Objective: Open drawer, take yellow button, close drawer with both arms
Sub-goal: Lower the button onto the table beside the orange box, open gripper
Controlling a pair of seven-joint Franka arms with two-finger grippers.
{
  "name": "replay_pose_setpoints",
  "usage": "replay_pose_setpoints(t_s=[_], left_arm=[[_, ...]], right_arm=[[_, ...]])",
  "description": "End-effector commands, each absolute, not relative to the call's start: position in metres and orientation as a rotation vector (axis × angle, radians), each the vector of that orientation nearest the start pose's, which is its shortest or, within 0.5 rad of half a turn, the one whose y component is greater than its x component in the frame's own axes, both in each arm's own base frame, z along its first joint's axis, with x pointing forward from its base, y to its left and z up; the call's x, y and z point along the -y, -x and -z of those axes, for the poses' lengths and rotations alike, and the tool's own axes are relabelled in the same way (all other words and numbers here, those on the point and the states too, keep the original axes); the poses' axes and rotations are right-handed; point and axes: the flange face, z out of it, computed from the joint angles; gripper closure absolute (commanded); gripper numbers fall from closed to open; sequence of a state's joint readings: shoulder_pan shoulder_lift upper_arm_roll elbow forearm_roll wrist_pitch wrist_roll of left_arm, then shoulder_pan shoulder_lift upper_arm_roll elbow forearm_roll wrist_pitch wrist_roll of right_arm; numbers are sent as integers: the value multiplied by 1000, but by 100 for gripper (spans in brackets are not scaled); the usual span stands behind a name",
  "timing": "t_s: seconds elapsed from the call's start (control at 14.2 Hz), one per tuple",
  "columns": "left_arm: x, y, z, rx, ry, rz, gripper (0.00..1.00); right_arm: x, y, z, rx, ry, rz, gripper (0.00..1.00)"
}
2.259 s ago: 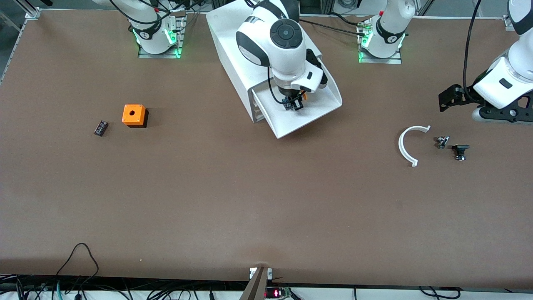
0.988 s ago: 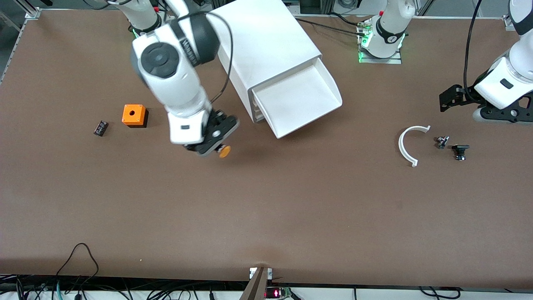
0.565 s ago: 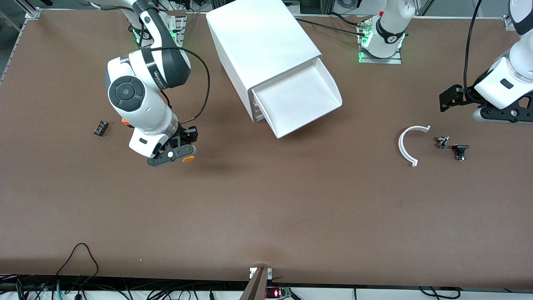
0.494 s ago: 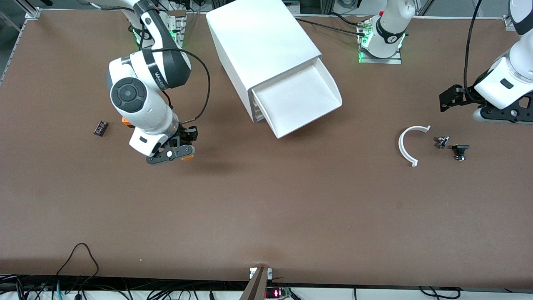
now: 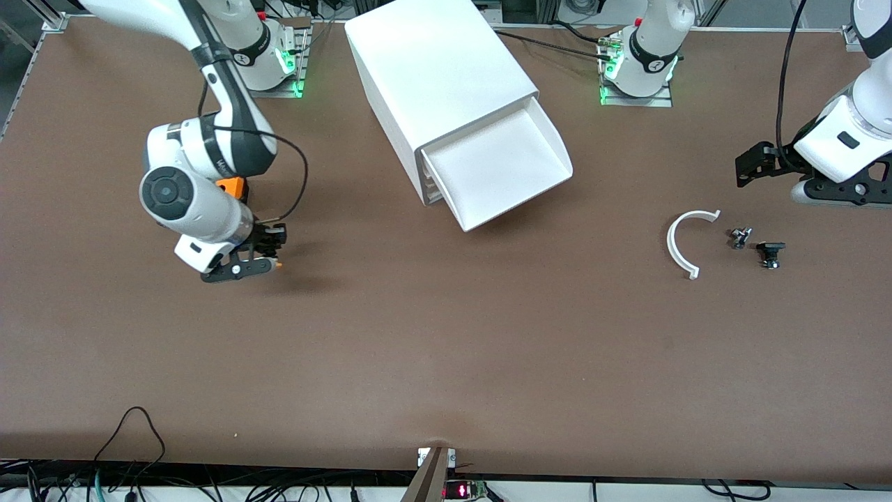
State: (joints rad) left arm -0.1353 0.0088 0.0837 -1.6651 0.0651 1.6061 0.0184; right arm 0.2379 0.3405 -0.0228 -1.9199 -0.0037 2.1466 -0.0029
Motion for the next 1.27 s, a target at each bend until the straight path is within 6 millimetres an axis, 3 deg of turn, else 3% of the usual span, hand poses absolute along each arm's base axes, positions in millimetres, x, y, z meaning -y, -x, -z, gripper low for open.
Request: replay_pose_setpoints(t_s=[0.0, 0.14, 0.28, 0.56, 0.78, 0.85, 0.99, 1.06, 1.13, 1.2], left_arm=[[22, -560, -584, -100, 3090, -113, 0], [22, -560, -584, -100, 3090, -113, 0], [22, -560, -584, -100, 3090, -113, 0], [22, -560, -584, -100, 3090, -113, 0], [22, -560, -584, -100, 3090, -113, 0], [22, -560, -584, -100, 3090, -113, 0], [22, -560, -584, -100, 3090, -113, 0], [22, -560, -584, -100, 3090, -113, 0], [22, -560, -584, -100, 3090, -113, 0], [22, -560, -584, -100, 3090, -113, 0]], right_arm=[[-91, -583, -297, 432, 3122, -126, 70], [-51, -582, -276, 521, 3105, -62, 70], [-28, -575, -256, 622, 3092, 19, 70], [-2, -573, -232, 713, 3073, 45, 70], [0, -572, -226, 715, 3071, 40, 70], [0, -572, -226, 713, 3071, 31, 66], [0, -573, -230, 687, 3074, 34, 42], [-1, -574, -232, 681, 3072, 35, 16], [-1, -574, -235, 683, 3070, 26, 0], [-2, -576, -239, 682, 3067, 10, 0]])
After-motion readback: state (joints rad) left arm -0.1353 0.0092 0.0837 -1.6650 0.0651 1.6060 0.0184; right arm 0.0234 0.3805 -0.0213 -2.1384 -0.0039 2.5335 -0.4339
